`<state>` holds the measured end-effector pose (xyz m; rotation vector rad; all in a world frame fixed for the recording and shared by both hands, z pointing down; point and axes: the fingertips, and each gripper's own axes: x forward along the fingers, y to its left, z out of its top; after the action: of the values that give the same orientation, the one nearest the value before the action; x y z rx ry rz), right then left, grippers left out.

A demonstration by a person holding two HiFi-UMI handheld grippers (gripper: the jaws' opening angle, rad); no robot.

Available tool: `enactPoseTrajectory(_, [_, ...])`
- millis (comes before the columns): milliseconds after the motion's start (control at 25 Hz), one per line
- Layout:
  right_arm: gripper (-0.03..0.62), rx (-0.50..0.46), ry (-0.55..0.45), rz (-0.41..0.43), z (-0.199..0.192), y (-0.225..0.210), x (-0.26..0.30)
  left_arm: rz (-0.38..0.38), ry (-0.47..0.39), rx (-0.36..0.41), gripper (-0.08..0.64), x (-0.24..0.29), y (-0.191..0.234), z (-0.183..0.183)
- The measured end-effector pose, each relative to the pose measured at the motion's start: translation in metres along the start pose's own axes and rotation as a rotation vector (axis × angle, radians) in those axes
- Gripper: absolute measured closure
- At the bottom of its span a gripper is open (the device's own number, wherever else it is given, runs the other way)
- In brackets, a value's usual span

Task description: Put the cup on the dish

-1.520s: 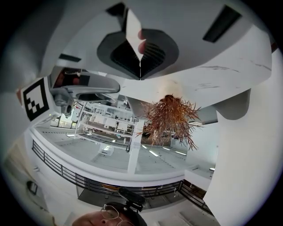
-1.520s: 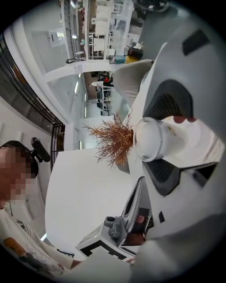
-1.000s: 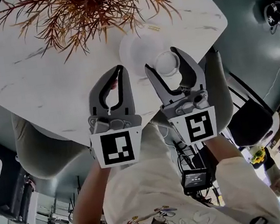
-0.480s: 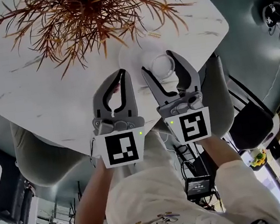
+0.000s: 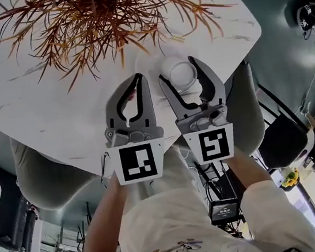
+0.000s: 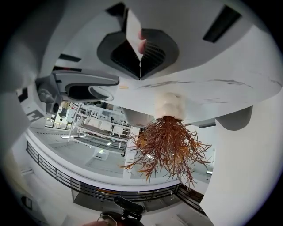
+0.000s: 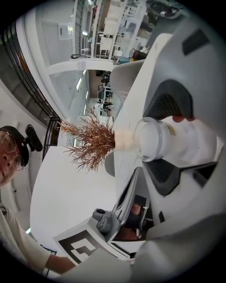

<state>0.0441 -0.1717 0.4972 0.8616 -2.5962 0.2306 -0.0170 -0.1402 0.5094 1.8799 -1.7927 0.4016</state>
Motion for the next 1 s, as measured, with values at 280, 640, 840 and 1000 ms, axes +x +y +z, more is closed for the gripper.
enactPoseTrajectory(280, [0.321, -0.013, -0.021, -0.032, -0.002, 0.0004, -0.0017, -0.018, 0.007, 0.025, 0.554, 0.0025, -0.0016, -0.0012])
enactPoseTrajectory(640, [0.319, -0.016, -0.019, -0.034, -0.0035, 0.0008, -0.001, -0.028, 0.016, 0.02, 0.554, 0.0008, -0.0023, -0.005])
enactPoseTrajectory(840, [0.319, -0.007, -0.016, -0.038, -0.0045, 0.0039, 0.0006, -0.032, 0.01, 0.022, 0.554, 0.0003, -0.0023, -0.0052])
enactPoseTrajectory(1000, [0.319, -0.018, -0.014, -0.051, -0.0055, 0.0039, 0.0029, -0.031, 0.003, 0.024, 0.554, -0.002, 0.0, -0.0055])
